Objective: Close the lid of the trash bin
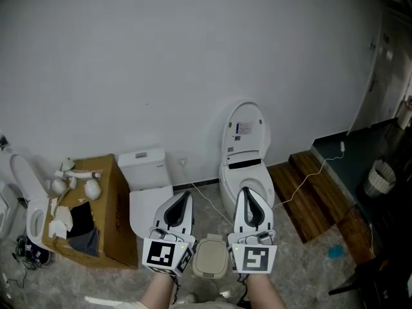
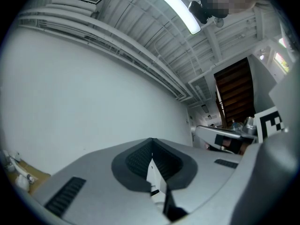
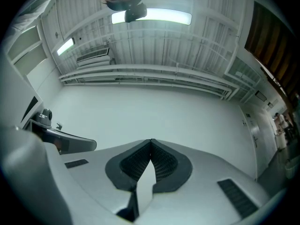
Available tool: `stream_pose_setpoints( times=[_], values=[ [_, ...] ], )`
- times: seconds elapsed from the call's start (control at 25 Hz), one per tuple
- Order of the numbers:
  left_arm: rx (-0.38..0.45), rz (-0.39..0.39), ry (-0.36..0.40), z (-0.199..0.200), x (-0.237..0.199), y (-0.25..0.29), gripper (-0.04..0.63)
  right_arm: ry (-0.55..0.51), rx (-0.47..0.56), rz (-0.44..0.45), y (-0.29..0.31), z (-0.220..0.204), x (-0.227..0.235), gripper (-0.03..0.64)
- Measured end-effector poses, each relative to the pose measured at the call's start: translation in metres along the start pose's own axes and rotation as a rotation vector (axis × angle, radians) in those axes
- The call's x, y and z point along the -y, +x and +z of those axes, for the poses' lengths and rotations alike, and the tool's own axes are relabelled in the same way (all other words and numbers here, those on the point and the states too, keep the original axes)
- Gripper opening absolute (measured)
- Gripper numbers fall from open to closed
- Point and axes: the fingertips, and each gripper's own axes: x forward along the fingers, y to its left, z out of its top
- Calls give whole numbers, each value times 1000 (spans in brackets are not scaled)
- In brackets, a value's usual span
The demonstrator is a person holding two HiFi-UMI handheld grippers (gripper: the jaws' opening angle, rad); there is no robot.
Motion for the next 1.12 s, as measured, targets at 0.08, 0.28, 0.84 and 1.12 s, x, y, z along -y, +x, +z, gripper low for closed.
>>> stream_pose_setpoints(
  times=[0.08, 0.28, 0.84, 1.12],
  values=[
    [-2, 0, -2, -2, 0, 1, -2, 3, 0, 1, 0, -1, 0, 9],
    [-1, 1, 0, -3, 0, 2, -2, 7, -1, 0, 0, -2, 2, 9],
    [-5, 14, 1, -5, -6, 1, -2, 0, -44, 3, 2, -8, 0, 8],
    [-3, 14, -14, -3, -8, 3, -2, 20, 0, 1, 5, -1, 1, 8]
  ],
)
